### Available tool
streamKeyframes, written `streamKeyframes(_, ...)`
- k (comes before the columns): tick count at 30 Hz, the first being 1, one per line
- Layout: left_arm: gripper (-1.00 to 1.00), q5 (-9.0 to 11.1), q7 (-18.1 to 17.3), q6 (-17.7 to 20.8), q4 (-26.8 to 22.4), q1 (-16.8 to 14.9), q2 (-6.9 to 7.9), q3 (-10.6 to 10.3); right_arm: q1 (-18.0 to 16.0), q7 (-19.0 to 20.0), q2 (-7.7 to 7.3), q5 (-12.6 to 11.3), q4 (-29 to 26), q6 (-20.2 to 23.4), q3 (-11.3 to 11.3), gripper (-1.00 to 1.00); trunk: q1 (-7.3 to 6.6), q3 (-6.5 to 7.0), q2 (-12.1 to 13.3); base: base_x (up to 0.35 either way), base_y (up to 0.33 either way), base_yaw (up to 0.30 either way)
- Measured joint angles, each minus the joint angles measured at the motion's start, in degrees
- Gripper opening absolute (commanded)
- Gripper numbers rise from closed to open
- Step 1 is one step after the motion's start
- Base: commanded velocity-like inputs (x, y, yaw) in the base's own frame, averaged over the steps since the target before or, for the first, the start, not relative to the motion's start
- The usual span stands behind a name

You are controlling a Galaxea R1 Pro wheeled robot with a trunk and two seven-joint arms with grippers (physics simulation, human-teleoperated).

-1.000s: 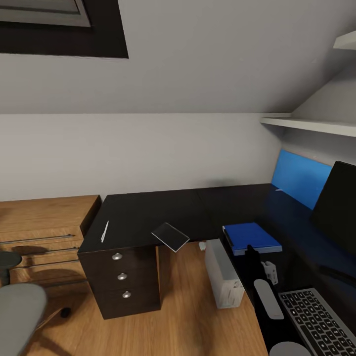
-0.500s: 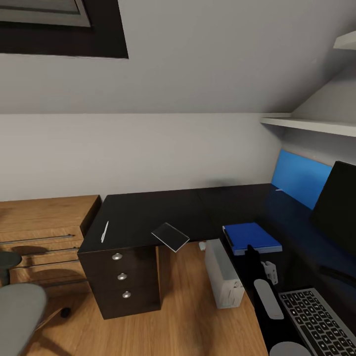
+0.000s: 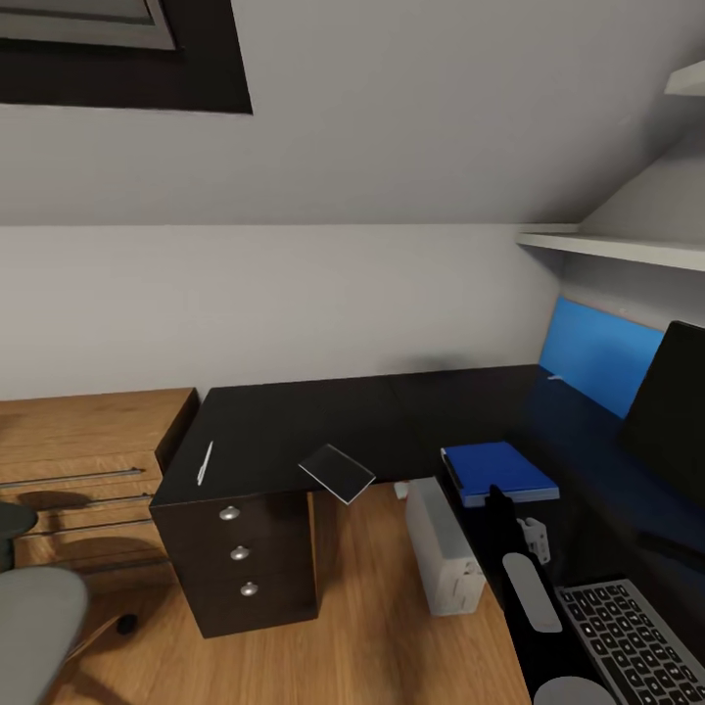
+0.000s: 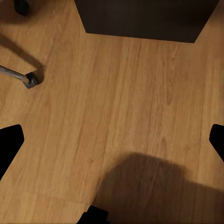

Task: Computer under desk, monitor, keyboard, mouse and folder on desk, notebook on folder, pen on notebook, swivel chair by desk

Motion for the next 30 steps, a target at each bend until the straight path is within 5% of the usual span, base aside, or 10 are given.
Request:
streamKeyframes(11, 1.0, 0.0, 0.1, 0.0, 0.0, 0.0, 0.0, 0.0, 0.0, 0.0, 0.0, 0.0, 0.0, 0.0, 0.0, -1.0, 0.01, 0.0, 0.0, 0.007, 0.0, 0.0)
streamKeyframes(12, 1.0, 0.0, 0.1, 0.0, 0.0, 0.0, 0.0, 0.0, 0.0, 0.0, 0.0, 0.0, 0.0, 0.0, 0.0, 1.0, 0.01, 0.0, 0.0, 0.0, 0.0, 0.0)
streamKeyframes(30, 1.0, 0.0, 0.1, 0.0, 0.0, 0.0, 0.0, 0.0, 0.0, -0.1, 0.0, -0.4, 0.9, 0.1, 0.0, 1.0, 0.01, 0.0, 0.0, 0.0, 0.0, 0.0)
